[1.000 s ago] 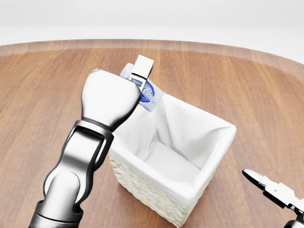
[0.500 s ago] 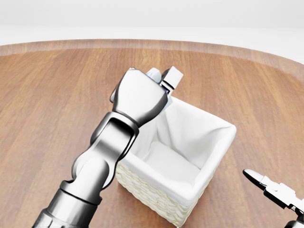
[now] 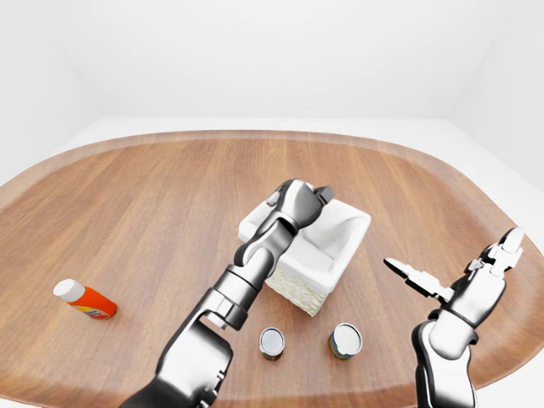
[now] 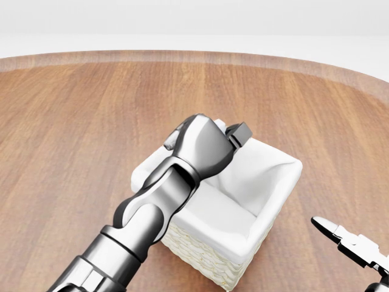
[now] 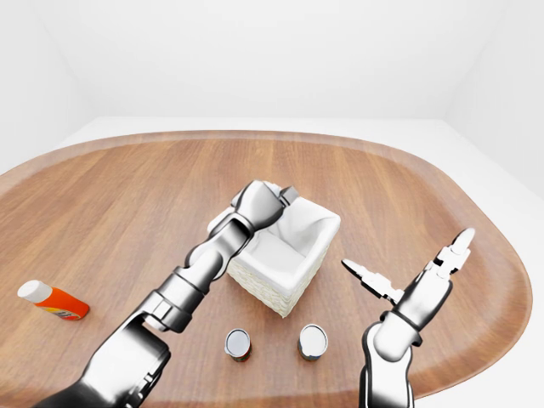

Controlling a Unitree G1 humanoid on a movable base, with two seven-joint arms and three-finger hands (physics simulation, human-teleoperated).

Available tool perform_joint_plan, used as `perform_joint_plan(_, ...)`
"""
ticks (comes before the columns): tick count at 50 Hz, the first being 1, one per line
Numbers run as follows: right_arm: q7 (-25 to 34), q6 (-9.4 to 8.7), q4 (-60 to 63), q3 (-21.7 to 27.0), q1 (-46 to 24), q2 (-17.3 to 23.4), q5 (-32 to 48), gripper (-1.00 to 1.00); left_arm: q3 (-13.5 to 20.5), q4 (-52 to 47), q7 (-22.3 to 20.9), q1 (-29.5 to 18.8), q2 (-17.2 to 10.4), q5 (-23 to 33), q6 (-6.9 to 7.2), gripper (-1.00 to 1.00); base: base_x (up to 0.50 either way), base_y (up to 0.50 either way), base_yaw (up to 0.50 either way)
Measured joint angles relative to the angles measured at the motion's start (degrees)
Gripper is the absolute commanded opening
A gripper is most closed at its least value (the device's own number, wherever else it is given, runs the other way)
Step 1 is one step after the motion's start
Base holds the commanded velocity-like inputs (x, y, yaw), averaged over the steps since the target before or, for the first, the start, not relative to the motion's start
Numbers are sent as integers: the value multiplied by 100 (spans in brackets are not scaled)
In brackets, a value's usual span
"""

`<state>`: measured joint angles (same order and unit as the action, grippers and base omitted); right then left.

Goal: Pick up the alphabet soup and the cream cheese box, and put them in the basket.

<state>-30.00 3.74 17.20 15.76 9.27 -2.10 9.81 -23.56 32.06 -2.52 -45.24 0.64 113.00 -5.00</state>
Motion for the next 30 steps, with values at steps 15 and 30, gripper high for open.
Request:
perform_joint_plan(15, 0, 9, 1, 4, 1, -2, -20, 100, -309, 1090, 348, -258, 184, 0, 0, -100, 0, 0, 0)
perform_joint_plan(30, 0, 20, -2, 8, 6, -4, -32, 100, -390, 1487, 463, -431, 244, 0, 0, -100, 0, 0, 0)
